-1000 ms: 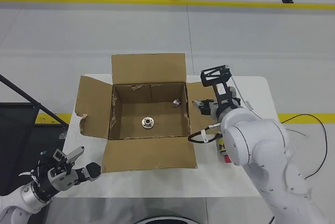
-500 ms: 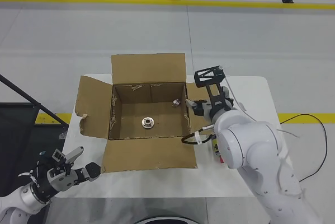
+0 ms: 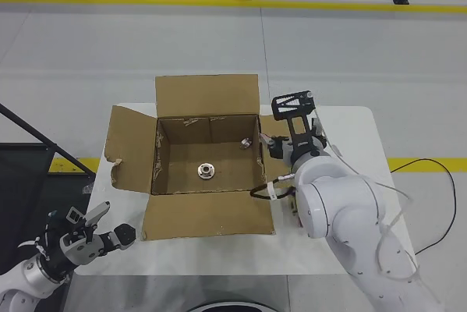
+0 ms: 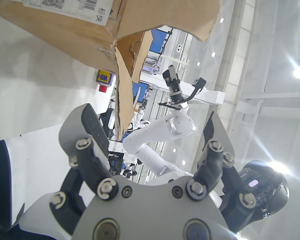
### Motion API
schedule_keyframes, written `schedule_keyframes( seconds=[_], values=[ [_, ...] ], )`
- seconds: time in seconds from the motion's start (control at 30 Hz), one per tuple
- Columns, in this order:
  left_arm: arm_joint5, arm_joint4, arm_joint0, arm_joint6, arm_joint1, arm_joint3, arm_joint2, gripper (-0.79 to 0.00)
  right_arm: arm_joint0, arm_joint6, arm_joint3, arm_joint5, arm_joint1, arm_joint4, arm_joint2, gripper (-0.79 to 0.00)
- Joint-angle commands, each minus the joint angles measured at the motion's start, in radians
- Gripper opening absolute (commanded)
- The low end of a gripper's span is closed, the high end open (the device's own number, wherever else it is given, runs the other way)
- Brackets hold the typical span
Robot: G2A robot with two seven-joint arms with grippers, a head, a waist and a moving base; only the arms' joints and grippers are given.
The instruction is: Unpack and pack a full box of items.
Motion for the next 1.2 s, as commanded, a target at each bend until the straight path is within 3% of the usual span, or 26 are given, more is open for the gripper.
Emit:
schedule_keyframes(
  seconds=[0.0, 0.1, 0.3, 0.6, 0.8, 1.17],
  values=[
    [0.000, 0.000, 0.000, 0.000, 0.000, 0.000, 0.000, 0.000, 0.000, 0.000, 0.000, 0.000, 0.000, -0.001, 0.000, 0.000],
    [0.000, 0.000, 0.000, 0.000, 0.000, 0.000, 0.000, 0.000, 0.000, 0.000, 0.000, 0.000, 0.000, -0.001, 0.000, 0.000],
    [-0.003, -0.007, -0.008, 0.039, -0.001, 0.001, 0.010, 0.000, -0.044, -0.122, 0.025, 0.010, -0.017, 0.010, -0.049, 0.000],
    [-0.016, -0.031, 0.003, 0.067, -0.004, 0.002, 0.007, 0.000, -0.011, -0.196, 0.121, 0.243, -0.088, -0.073, -0.211, 0.000],
    [-0.027, -0.042, 0.012, 0.065, -0.005, 0.007, 0.001, 0.000, 0.004, -0.278, 0.216, 0.336, -0.151, 0.019, -0.238, 0.000],
    [-0.045, -0.060, 0.035, 0.051, -0.006, 0.022, -0.016, 0.000, 0.006, -0.278, 0.222, 0.336, -0.154, 0.024, -0.237, 0.000]
  ],
)
